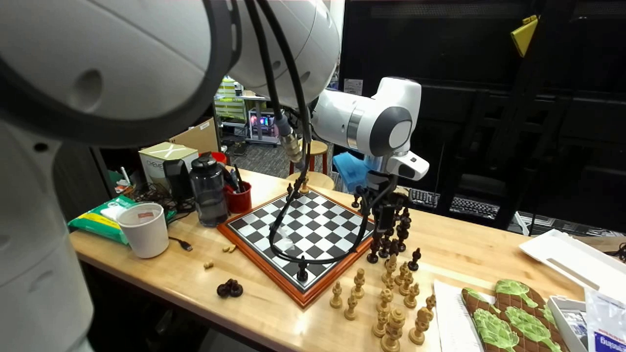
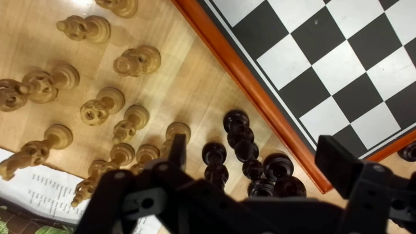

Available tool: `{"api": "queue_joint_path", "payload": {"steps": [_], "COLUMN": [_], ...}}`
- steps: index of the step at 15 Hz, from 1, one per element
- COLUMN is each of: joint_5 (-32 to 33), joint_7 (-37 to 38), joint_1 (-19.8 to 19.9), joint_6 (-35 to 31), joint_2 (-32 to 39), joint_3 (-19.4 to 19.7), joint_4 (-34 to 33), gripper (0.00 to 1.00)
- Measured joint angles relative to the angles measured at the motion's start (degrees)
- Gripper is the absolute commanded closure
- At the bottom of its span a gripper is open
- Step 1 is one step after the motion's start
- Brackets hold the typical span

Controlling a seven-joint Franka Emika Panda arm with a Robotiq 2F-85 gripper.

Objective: Pick the black bishop and set it next to the left of the black rook

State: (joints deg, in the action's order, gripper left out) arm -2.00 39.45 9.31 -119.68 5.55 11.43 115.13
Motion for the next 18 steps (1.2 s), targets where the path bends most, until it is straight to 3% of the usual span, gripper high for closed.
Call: {"api": "queue_joint_path", "payload": {"steps": [18], "joint_5": [-0.42], "joint_7": [-4.69], "joint_1": [0.82], "joint_6": [-0.52], "joint_2": [4.25], "joint_3": [0.75], "joint_4": [-2.25], "gripper": [0.0]}}
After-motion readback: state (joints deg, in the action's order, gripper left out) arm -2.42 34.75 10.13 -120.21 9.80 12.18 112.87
